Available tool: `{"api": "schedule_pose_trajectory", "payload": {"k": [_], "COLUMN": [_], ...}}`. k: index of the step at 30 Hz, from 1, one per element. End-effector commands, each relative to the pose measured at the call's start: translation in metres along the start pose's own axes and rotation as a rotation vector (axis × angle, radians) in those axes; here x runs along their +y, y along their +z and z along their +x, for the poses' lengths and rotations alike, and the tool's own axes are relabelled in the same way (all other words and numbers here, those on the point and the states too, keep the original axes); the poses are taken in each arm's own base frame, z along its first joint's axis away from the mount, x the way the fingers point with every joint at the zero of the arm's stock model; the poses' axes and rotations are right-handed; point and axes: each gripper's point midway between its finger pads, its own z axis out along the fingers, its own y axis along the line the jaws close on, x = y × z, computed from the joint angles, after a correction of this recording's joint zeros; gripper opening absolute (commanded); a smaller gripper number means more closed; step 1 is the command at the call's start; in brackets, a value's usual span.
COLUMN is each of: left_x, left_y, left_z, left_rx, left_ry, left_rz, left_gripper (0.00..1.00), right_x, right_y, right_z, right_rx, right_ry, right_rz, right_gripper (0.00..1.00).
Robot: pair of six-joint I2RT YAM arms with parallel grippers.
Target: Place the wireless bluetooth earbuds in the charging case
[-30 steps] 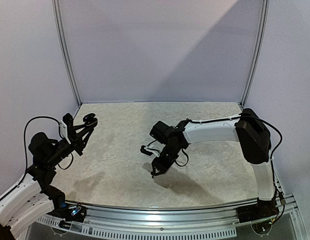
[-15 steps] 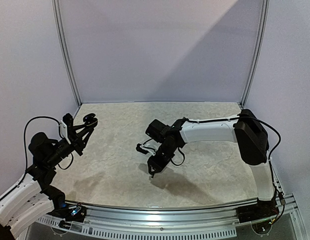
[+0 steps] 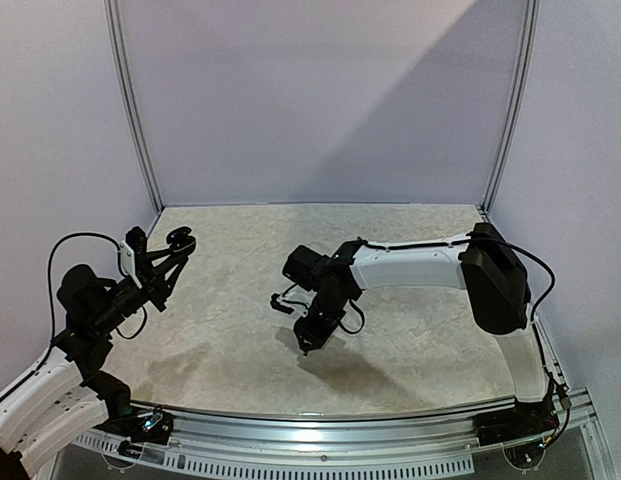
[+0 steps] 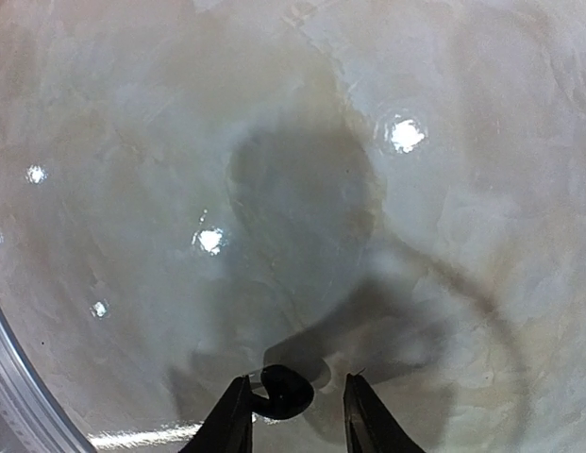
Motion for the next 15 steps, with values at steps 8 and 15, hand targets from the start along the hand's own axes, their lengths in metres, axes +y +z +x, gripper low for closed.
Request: {"api": "schedule_pose_trajectory", "payload": {"k": [8,15], "left_x": [0.0,0.0], "left_y": [-0.001,-0.001], "left_z": [0.012,0.012], "left_rx": [0.03,0.03], "left_ry": [-0.006,-0.006], "left_rz": [0.004,0.005], "left_gripper": [0.0,0.0], "right_x": [-0.006,-0.009], "right_y": [0.015,0.014], "right_z": [0.011,0.011], "right_rx": [0.098,0.098], "right_ry": [-0.012,-0.008], "right_rz": [0.106,0.126], "right_gripper": [0.25,0.17]}}
